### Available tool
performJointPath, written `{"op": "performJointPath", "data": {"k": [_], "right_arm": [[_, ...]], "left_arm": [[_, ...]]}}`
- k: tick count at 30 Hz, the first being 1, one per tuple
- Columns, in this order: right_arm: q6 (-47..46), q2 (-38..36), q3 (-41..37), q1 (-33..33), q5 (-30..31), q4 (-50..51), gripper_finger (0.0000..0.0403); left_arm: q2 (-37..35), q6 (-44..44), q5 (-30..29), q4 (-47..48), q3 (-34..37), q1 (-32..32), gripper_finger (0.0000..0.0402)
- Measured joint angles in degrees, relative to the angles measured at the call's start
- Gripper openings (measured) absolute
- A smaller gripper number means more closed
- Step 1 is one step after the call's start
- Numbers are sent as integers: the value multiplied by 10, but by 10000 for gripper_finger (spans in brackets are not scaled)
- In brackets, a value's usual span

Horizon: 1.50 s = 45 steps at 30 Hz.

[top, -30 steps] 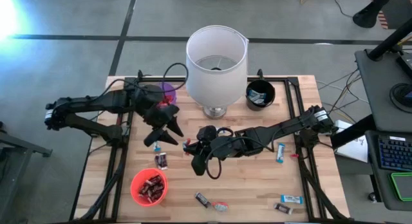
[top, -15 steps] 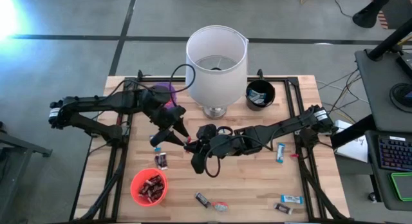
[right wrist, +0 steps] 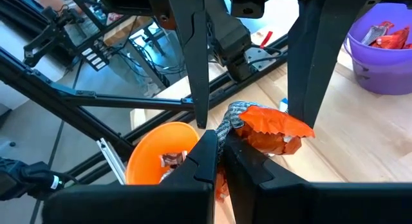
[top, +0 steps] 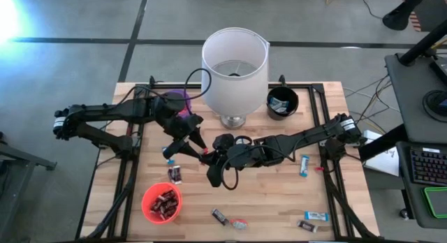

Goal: Sort candy
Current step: Put the orange chocolate into the purple bucket

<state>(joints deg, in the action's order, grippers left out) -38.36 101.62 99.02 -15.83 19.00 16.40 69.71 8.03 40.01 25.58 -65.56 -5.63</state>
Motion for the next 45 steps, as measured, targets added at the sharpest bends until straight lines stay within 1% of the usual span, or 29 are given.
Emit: {"op": "performJointPath", "data": {"k": [5, 7, 12, 17, 20, 24, 32, 36, 39, 43, 45], "right_arm": [[0, 0, 0, 0, 0, 0, 13], [0, 1, 0, 0, -1, 0, 13], [0, 1, 0, 0, -1, 2, 13], [0, 1, 0, 0, -1, 4, 13], [0, 1, 0, 0, -5, 4, 13], [1, 1, 0, 0, -10, 2, 13], [48, 1, 0, 0, -14, 2, 13], [49, 1, 0, 2, -19, 2, 13], [49, 1, 0, 9, -46, 5, 13], [49, 1, 0, 13, -54, 12, 13], [50, 1, 0, 12, -44, 9, 13]], "left_arm": [[0, -6, 0, 1, 0, 0, 189], [0, -9, 0, 1, 0, 0, 181], [3, -15, -16, 3, 0, 0, 139], [8, -15, -16, 3, 0, 1, 87], [9, -15, -16, 3, 0, 1, 72], [9, -15, -16, 3, 0, 1, 67], [9, -15, -16, 4, 0, 1, 66], [9, -15, -16, 5, 0, 1, 66], [9, -15, -17, 9, 0, 1, 66], [9, -15, -20, 10, 0, 0, 66], [9, -15, -20, 12, 0, 0, 66]]}}
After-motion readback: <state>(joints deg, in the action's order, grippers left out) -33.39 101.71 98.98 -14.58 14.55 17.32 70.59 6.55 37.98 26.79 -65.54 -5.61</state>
